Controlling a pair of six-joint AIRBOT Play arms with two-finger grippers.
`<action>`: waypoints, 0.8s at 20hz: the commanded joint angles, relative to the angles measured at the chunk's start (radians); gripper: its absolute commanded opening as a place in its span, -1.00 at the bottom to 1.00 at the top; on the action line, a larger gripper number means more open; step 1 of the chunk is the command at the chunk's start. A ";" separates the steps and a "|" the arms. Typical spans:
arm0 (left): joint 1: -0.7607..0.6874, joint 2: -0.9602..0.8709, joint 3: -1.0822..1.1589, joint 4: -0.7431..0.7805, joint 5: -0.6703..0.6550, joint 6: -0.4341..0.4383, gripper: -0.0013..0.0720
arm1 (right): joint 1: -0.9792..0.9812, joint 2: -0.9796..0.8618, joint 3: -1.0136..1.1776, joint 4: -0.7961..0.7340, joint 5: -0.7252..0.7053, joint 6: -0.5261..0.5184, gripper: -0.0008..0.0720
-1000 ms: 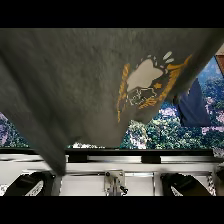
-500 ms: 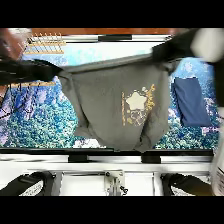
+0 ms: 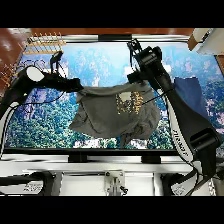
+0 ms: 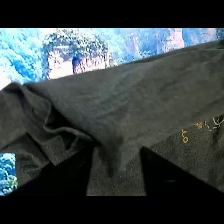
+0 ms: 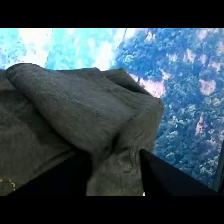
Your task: Fold the shirts.
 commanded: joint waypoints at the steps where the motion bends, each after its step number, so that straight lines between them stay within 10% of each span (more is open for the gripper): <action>1: 0.027 -0.036 0.031 -0.001 -0.139 -0.045 0.57 | -0.027 -0.006 0.016 0.080 0.087 -0.020 0.31; 7: 0.280 0.000 0.105 0.314 -0.736 -0.039 0.40 | -0.338 0.100 0.013 0.258 0.410 -0.122 0.31; 11: 0.397 0.087 -0.205 0.153 -0.621 0.002 0.44 | -0.623 0.208 -0.165 0.656 0.432 -0.131 0.31; 16: 0.373 0.079 -0.476 -0.029 -0.350 0.103 0.55 | -0.789 0.364 -0.428 0.741 0.419 -0.173 0.31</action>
